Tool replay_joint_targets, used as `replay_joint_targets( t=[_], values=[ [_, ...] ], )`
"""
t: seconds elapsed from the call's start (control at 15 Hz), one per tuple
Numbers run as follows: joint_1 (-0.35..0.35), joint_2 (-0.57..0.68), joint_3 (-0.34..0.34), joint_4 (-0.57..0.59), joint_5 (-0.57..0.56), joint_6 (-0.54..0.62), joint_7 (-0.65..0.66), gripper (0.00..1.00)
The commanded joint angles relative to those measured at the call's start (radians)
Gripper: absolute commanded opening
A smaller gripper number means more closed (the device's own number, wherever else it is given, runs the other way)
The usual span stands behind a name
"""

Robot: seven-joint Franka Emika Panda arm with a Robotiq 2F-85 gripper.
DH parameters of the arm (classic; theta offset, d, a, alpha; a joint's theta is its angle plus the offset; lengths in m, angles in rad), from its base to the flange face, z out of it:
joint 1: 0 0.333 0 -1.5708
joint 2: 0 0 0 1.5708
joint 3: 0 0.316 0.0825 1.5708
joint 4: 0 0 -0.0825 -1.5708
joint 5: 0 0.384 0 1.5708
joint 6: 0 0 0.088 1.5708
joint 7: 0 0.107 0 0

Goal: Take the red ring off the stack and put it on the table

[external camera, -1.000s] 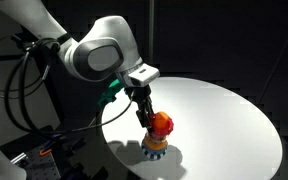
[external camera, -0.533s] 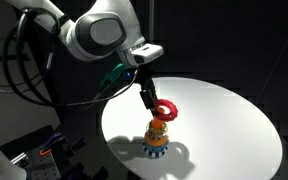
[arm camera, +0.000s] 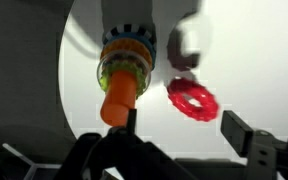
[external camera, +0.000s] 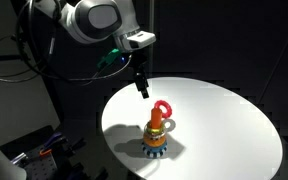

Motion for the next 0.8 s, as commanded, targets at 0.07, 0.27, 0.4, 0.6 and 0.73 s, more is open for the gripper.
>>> replay_joint_targets(
  t=[0.07,0.27,0.4,0.6,0.73],
  values=[
    [0.031,0.013,0.001,0.034,0.146,-0.106,-0.127,1.00],
    [0.040,0.007,-0.009,0.045,0.267,-0.217,-0.254,1.00],
    [0.032,0.006,-0.009,0.063,0.290,-0.288,-0.288,1.00],
    [0.028,0.006,-0.002,0.045,0.270,-0.278,-0.262,1.00],
    [0.028,0.006,-0.004,0.058,0.270,-0.305,-0.265,1.00]
  ],
)
